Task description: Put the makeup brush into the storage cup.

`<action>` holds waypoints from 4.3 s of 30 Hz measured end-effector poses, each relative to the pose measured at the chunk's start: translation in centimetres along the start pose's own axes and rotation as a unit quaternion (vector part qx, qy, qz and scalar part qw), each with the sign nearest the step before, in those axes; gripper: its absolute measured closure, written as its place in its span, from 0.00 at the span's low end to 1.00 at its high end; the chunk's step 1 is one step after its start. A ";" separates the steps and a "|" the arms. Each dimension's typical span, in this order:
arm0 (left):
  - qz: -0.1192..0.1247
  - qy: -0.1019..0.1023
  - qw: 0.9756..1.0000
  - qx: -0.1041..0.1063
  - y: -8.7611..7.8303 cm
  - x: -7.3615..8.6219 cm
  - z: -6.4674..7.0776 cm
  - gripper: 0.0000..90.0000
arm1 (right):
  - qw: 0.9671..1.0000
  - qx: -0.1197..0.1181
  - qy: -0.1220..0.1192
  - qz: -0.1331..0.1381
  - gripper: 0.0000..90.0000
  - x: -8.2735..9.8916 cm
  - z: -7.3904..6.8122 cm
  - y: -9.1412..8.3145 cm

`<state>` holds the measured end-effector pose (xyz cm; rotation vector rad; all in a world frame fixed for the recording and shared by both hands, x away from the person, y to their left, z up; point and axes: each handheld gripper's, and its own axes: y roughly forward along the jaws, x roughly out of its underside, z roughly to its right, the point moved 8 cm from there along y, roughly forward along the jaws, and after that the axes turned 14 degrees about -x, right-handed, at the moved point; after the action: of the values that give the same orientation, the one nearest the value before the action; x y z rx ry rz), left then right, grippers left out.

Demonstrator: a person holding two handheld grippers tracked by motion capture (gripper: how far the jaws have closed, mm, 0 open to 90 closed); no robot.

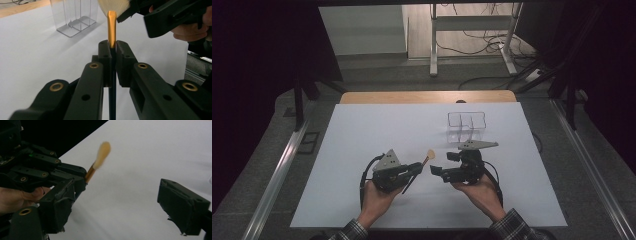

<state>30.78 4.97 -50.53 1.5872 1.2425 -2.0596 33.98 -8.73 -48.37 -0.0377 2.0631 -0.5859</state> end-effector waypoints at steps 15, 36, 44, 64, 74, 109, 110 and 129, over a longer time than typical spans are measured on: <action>0.003 0.007 1.000 0.001 0.4 0.0 0.8 0.93 | 1.000 -0.019 0.012 0.013 0.47 -0.7 -0.5 0.8; 0.003 0.018 1.000 -0.008 0.5 0.0 1.0 0.93 | 0.995 -0.072 0.063 0.021 0.80 -0.9 -0.4 1.4; -0.002 0.027 1.000 -0.014 0.7 0.2 1.1 0.93 | 0.990 -0.102 0.090 0.028 0.93 -1.0 -0.6 1.4; -0.040 0.007 0.999 -0.016 0.7 0.6 -0.1 0.21 | 0.993 -0.078 0.081 0.027 0.94 -0.9 -0.2 0.9; -0.071 -0.005 0.997 -0.014 -0.5 1.5 -1.1 0.04 | 0.996 -0.067 0.061 0.025 0.94 -1.0 -0.1 0.3; -0.099 -0.004 0.992 -0.079 -4.6 5.0 -5.0 0.00 | 0.999 -0.011 0.021 0.040 0.94 -1.7 1.6 -3.2; -0.100 -0.004 0.992 -0.081 -4.7 5.2 -5.1 0.00 | 0.999 -0.010 0.021 0.041 0.94 -1.7 1.7 -3.3; -0.109 -0.017 0.987 -0.114 -7.1 7.2 -7.1 0.00 | 0.998 0.012 0.021 0.056 0.94 -2.2 2.7 -5.1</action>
<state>28.18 16.60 -53.88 1.3617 1.6371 -1.9698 36.34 -13.69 -45.62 0.1039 2.0830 -0.5472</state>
